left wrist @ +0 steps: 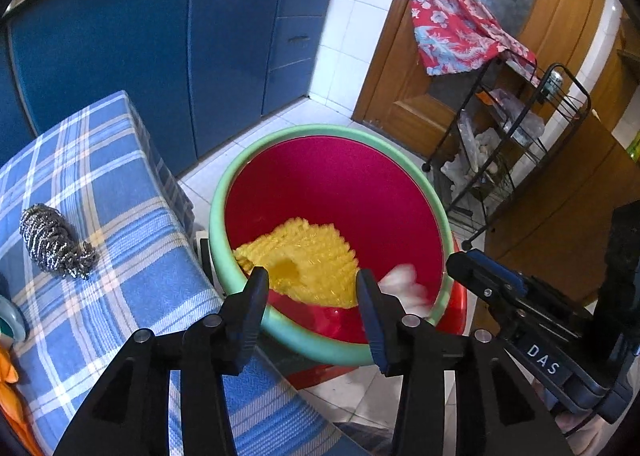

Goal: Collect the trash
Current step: 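Carry the foam net and gloves to the red bucket and release both, then move both tools back over the table toward the orange mesh bag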

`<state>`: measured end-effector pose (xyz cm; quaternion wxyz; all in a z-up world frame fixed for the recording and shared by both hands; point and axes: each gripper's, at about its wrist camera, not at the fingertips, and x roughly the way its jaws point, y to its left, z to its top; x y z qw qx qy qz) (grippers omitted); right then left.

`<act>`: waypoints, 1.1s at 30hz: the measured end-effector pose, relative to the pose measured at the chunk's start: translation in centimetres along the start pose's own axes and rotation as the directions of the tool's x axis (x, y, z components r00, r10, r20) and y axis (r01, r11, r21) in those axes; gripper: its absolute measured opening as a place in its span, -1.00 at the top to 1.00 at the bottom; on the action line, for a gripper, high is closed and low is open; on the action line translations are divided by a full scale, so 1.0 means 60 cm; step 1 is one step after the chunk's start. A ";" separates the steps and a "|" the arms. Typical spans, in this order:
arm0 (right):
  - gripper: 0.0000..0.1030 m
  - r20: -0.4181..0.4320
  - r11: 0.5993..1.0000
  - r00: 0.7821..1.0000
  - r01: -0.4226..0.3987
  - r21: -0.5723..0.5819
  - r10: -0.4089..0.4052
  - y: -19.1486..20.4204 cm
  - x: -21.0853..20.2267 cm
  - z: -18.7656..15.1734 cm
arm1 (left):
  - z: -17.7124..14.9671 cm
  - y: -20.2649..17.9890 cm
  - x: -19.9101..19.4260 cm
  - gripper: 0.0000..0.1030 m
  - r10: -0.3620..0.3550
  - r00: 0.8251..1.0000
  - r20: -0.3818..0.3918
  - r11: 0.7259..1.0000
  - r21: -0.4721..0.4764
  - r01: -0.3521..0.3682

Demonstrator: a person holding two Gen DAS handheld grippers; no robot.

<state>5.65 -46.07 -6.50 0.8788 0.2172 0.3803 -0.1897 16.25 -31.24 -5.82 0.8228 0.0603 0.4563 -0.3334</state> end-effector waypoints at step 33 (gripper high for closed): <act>0.34 0.067 0.990 0.992 -0.102 -0.097 0.109 0.114 -0.110 -0.017 | -0.073 0.085 -0.165 -0.04 0.137 0.985 0.107 0.984 -0.130 -0.123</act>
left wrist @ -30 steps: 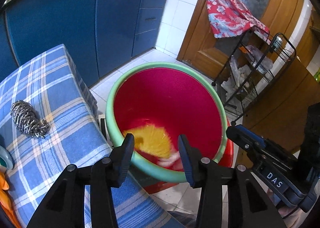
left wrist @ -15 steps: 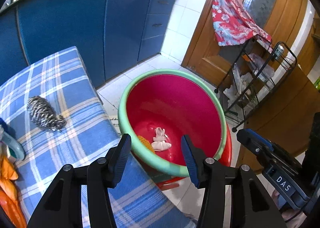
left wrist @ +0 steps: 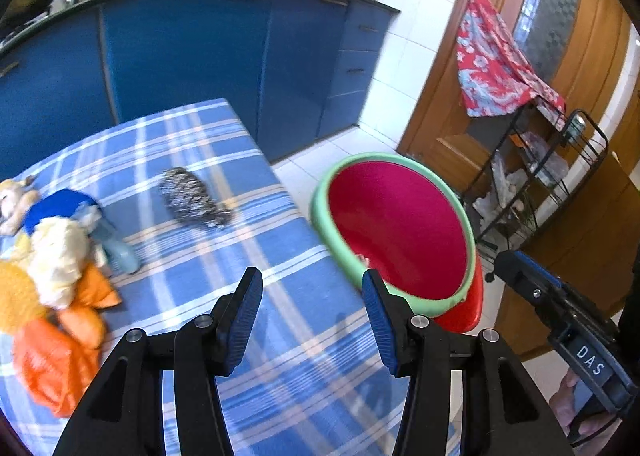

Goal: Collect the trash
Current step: 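Move both tools back over the table toward the orange mesh bag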

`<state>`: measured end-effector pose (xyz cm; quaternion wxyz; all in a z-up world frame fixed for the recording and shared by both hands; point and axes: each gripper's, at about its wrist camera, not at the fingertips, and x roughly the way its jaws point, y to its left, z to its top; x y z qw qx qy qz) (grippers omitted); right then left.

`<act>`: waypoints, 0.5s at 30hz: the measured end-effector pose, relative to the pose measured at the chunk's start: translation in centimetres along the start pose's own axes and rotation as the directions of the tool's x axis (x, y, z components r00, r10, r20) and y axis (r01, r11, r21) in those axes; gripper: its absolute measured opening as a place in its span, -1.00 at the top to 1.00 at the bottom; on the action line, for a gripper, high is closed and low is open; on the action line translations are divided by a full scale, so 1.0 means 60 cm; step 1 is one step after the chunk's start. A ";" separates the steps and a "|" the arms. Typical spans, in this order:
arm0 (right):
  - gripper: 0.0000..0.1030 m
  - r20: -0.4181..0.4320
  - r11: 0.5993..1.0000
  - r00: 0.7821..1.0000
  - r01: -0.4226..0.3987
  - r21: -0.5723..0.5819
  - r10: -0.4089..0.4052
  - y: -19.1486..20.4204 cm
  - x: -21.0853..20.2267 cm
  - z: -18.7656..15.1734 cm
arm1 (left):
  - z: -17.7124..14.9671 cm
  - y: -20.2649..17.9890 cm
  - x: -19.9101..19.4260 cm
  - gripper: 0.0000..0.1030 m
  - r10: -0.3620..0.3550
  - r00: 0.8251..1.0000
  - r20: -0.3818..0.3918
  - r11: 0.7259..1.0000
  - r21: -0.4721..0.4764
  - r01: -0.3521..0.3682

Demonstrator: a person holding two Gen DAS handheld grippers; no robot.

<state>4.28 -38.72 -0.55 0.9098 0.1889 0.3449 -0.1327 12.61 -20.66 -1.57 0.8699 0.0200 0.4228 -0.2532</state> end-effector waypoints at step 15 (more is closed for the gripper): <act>0.30 -0.020 0.993 0.996 -0.088 -0.073 0.086 0.098 -0.008 -0.011 | -0.040 0.110 -0.085 -0.04 0.141 0.989 0.044 0.983 -0.123 -0.135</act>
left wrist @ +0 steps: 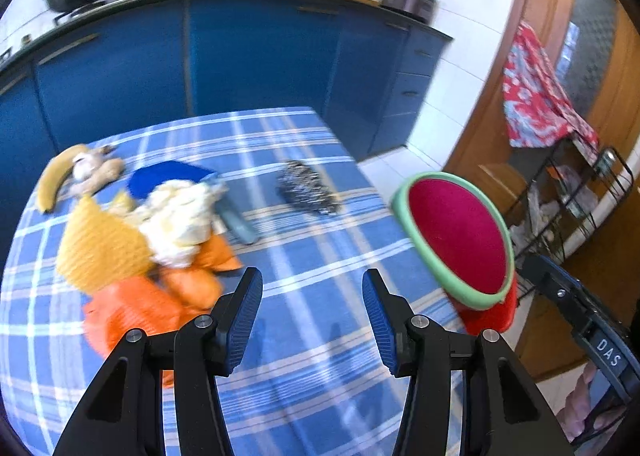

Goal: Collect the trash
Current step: 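Move both tools back over the table toward the orange mesh bag, then grasp the orange mesh bag with the left tool while the right tool grasps white crumpled paper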

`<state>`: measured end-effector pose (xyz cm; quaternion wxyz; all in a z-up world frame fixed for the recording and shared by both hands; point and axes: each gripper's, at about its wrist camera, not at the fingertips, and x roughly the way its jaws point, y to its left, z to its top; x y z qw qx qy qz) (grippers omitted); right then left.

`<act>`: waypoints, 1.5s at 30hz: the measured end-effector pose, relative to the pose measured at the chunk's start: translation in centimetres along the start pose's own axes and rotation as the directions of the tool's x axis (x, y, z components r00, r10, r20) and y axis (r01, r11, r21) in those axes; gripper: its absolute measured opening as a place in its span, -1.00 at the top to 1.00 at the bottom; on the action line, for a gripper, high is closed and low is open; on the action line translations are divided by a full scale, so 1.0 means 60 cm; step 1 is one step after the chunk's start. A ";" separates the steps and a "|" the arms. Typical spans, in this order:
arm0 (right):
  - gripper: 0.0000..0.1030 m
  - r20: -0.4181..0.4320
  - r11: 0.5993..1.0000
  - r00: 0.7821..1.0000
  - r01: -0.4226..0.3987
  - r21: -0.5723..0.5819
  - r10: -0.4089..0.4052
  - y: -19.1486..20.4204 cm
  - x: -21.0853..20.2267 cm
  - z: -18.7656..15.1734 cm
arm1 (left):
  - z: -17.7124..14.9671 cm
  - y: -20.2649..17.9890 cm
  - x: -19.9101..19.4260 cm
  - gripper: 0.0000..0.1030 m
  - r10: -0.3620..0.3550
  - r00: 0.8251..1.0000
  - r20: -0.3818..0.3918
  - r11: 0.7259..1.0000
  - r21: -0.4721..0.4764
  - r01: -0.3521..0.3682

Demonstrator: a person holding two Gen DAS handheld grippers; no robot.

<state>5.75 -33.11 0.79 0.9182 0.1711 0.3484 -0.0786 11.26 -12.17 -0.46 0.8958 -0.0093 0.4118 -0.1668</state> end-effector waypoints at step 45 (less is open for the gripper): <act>0.27 -0.144 0.992 0.986 -0.099 -0.080 0.087 0.122 0.077 -0.045 | -0.086 0.225 0.036 0.55 0.151 0.987 -0.055 0.950 -0.268 -0.160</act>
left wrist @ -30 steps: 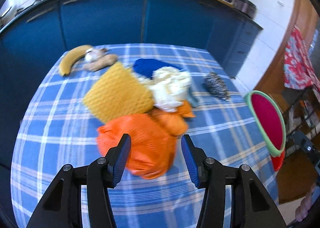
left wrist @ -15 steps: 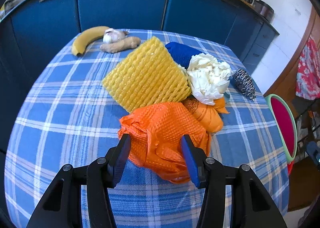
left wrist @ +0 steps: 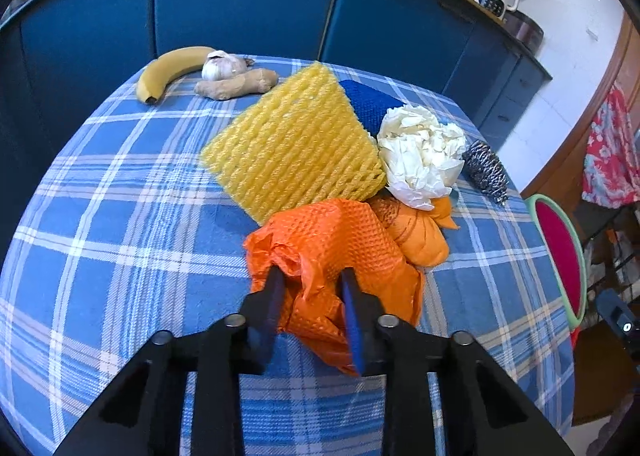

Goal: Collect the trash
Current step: 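Grasp the orange mesh bag with the left tool while the right tool grasps white crumpled paper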

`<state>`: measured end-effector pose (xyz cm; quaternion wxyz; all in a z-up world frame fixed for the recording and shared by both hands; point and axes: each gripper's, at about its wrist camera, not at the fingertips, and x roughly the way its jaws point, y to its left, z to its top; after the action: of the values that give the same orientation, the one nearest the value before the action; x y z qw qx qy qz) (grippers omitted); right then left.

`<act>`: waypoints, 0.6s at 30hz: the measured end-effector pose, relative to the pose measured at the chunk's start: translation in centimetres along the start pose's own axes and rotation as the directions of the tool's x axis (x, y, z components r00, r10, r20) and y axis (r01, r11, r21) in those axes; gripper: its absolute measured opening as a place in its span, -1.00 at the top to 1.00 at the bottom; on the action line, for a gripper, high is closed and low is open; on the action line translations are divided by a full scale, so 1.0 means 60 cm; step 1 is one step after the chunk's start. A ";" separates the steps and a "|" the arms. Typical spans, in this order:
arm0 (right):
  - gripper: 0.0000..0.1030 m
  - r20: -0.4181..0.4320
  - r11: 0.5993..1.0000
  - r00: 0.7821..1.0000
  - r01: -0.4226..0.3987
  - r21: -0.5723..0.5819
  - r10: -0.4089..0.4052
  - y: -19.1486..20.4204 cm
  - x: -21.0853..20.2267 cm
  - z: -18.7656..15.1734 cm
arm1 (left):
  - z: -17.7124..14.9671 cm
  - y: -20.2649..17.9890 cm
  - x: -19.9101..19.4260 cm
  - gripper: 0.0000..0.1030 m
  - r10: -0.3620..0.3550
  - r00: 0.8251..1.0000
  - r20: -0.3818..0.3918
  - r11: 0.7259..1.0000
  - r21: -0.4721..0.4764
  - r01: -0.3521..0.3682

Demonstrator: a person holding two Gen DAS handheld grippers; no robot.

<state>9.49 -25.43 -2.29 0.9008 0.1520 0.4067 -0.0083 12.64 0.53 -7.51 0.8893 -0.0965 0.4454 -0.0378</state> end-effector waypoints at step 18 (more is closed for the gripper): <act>0.27 -0.050 0.991 0.996 -0.081 -0.108 0.076 0.107 0.062 0.022 | 0.012 0.091 -0.106 0.77 0.000 0.991 0.132 0.995 -0.098 0.013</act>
<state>13.82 -19.26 -2.46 0.8979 0.1181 0.4208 0.0531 9.32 6.92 -3.21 0.9108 -0.1442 0.3867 -0.0122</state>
